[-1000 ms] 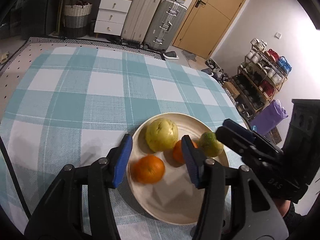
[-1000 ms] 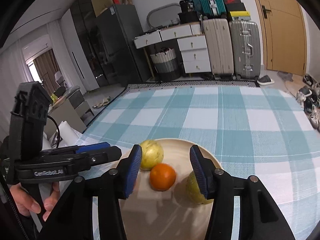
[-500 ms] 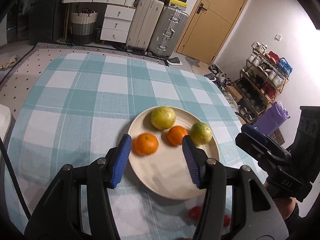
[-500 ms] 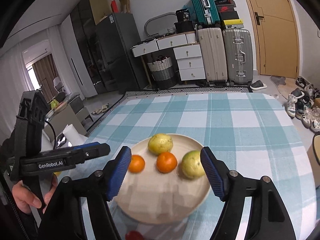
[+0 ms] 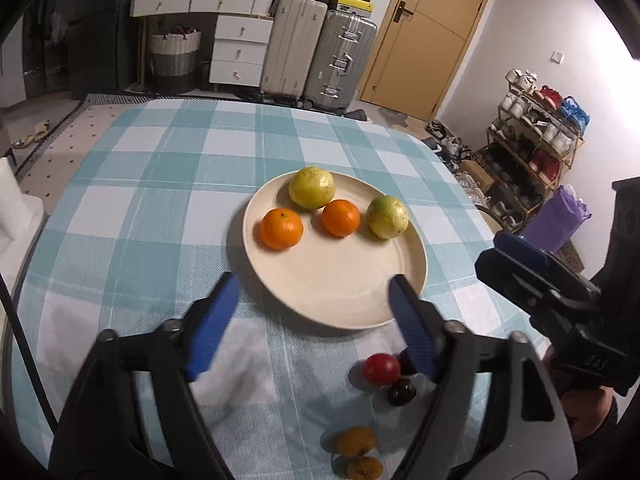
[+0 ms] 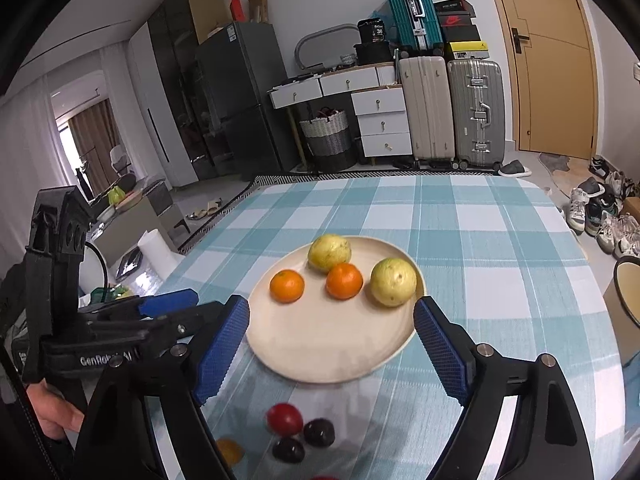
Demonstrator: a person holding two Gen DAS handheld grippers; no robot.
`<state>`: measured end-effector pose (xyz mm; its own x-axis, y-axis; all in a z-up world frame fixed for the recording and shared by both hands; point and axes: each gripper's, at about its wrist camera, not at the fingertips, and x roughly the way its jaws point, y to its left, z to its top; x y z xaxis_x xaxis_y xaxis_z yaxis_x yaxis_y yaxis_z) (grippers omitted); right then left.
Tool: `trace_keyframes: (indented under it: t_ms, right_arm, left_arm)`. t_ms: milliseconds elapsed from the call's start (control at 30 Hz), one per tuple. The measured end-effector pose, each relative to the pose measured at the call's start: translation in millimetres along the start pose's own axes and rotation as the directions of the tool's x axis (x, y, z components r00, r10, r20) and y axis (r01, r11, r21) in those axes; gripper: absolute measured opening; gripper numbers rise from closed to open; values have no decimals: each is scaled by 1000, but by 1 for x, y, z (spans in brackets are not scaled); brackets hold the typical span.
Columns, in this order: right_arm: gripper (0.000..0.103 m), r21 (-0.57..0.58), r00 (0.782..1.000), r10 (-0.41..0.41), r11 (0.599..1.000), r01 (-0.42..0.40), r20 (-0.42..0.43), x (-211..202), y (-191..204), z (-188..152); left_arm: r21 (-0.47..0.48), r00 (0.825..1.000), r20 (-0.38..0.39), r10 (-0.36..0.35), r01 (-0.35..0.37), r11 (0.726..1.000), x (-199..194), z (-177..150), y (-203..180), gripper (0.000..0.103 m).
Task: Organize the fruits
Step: 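Lift both open grippers off the plate and move over the loose fruits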
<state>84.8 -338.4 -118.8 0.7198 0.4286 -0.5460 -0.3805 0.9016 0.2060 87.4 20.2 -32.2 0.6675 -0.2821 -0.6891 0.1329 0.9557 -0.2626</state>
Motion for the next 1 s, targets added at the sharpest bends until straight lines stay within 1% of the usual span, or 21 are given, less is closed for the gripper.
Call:
trace_keyframes:
  t_ms: [67,233,367,533,633,700,800,1000]
  right_arm:
    - [87,-5,1000,2,1000,-2,1,-4,2,-3]
    - [92,-9,1000,6,1000,-6,8,-18,8,-14]
    - [93,-6,1000,18,1000,-18,5,-25,9,-22]
    - [94,-4,1000,15,1000,-15,-1,-35,8,-32]
    - [97,6,1000,7,1000,-7,2,-42,6,-36]
    - [98,14,1000,6,1000,-6,5,-46,5,-39]
    - [98,28,1000,7,1000,-7,-3,-49,3,-43]
    - [99,51,999,26,998,-24,-21,-53,4,-55]
  left_arm:
    - [1,1000,14,17,-17,1000,-6,-6,-2,81]
    - [-2,999,-6,46,-46,999,-11,-14,-3,83]
    - [-1,997,1,79,-79,997,-14,-20,-2,83]
    - [-3,996,-10,88,-88,996,-19,-31,-1,86]
    - [-3,995,-13,97,-97,995,-21,-37,-1,89]
    - [8,995,-16,98,-98,995,-22,-41,-1,96]
    - [17,996,-22,81,-81,997,-25,-49,-2,102]
    - [14,997,-58,53,-52,999,-26,-68,0,102]
